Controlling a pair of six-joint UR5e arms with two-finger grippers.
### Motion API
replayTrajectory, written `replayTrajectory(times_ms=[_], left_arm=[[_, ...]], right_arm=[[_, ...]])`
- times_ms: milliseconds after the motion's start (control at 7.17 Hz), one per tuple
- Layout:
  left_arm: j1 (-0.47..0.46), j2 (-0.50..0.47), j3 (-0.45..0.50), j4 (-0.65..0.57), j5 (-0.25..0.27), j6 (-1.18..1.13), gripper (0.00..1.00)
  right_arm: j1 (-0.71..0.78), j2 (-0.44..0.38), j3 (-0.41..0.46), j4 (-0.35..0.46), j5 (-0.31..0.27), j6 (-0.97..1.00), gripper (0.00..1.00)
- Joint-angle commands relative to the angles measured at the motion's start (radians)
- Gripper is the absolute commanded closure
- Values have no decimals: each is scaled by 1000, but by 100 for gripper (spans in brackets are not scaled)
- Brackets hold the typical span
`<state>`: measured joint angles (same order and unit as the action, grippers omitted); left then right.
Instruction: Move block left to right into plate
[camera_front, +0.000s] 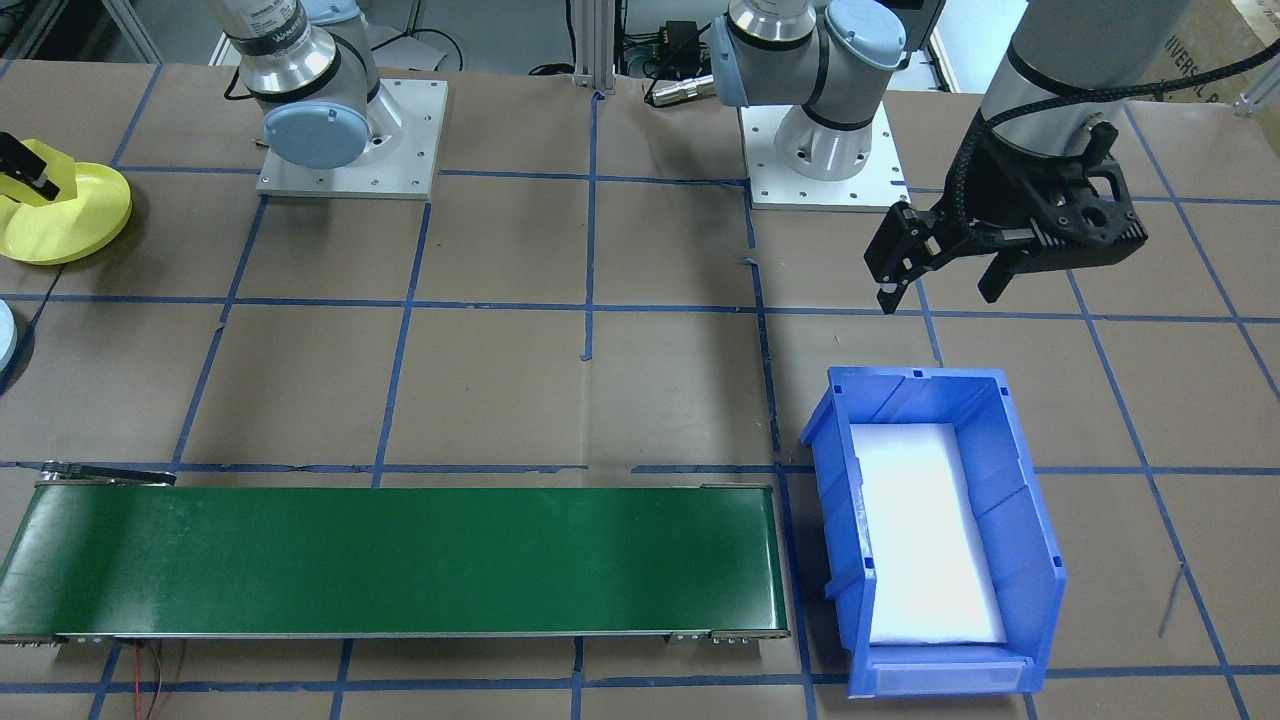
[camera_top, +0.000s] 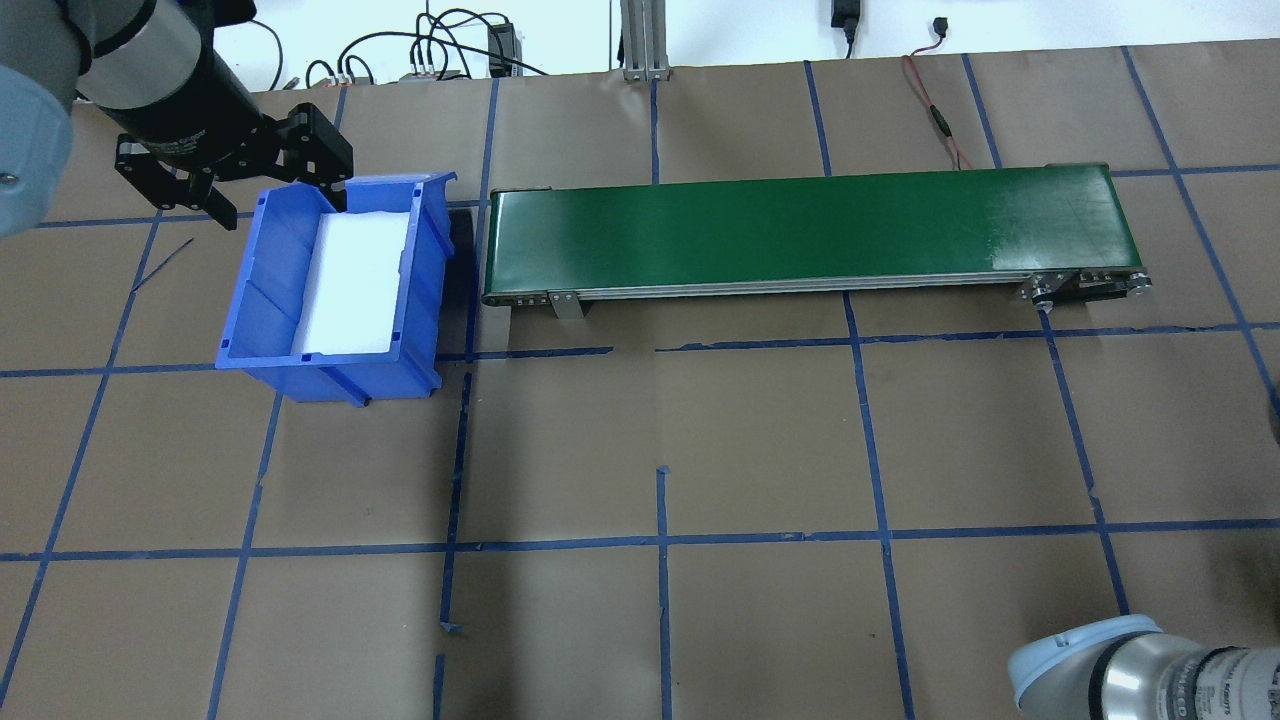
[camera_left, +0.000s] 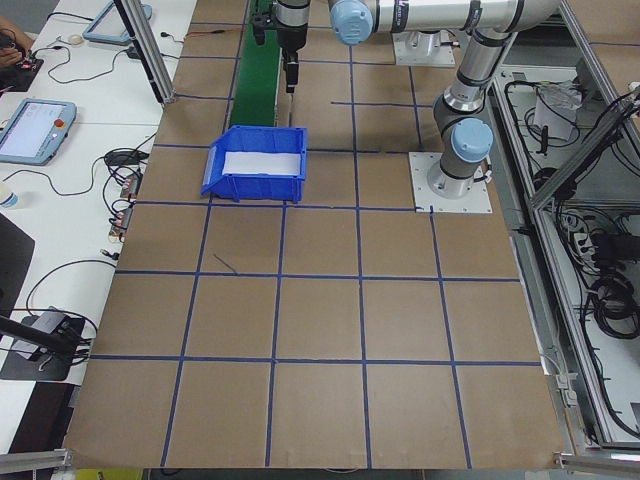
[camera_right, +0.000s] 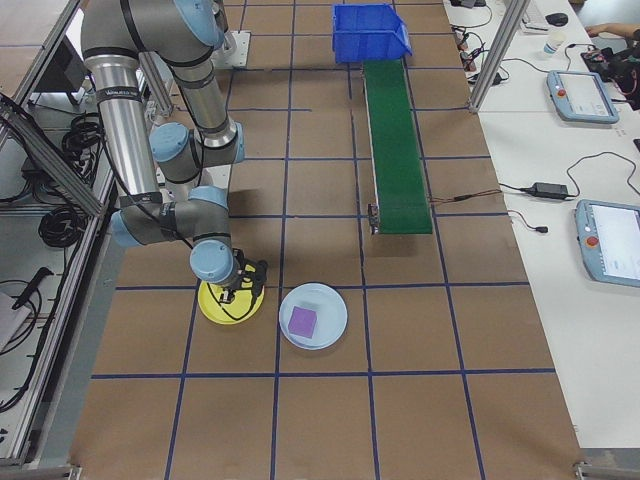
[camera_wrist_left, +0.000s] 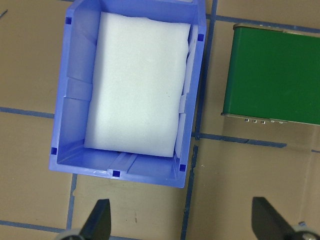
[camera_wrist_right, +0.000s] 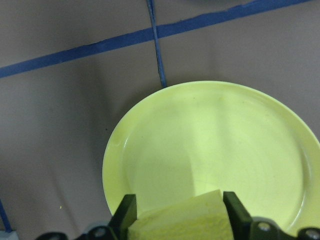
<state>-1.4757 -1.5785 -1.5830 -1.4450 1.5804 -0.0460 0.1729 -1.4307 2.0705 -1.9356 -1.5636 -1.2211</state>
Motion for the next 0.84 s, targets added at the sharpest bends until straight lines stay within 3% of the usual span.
replayTrajectory(times_ms=[0, 279, 419, 558, 698], left_arm=[[0, 0, 0, 0, -2, -2, 0], [0, 0, -2, 0, -2, -2, 0], [0, 0, -2, 0, -2, -2, 0], [0, 0, -2, 0, -2, -2, 0], [0, 2, -2, 0, -2, -2, 0]], right_arm=[[16, -25, -15, 74, 16, 35, 0], [115, -62, -107, 240, 62, 143, 0], [251, -100, -131, 254, 25, 349, 0], [399, -176, -168, 326, -69, 445, 0], [538, -247, -234, 380, -67, 568, 0]])
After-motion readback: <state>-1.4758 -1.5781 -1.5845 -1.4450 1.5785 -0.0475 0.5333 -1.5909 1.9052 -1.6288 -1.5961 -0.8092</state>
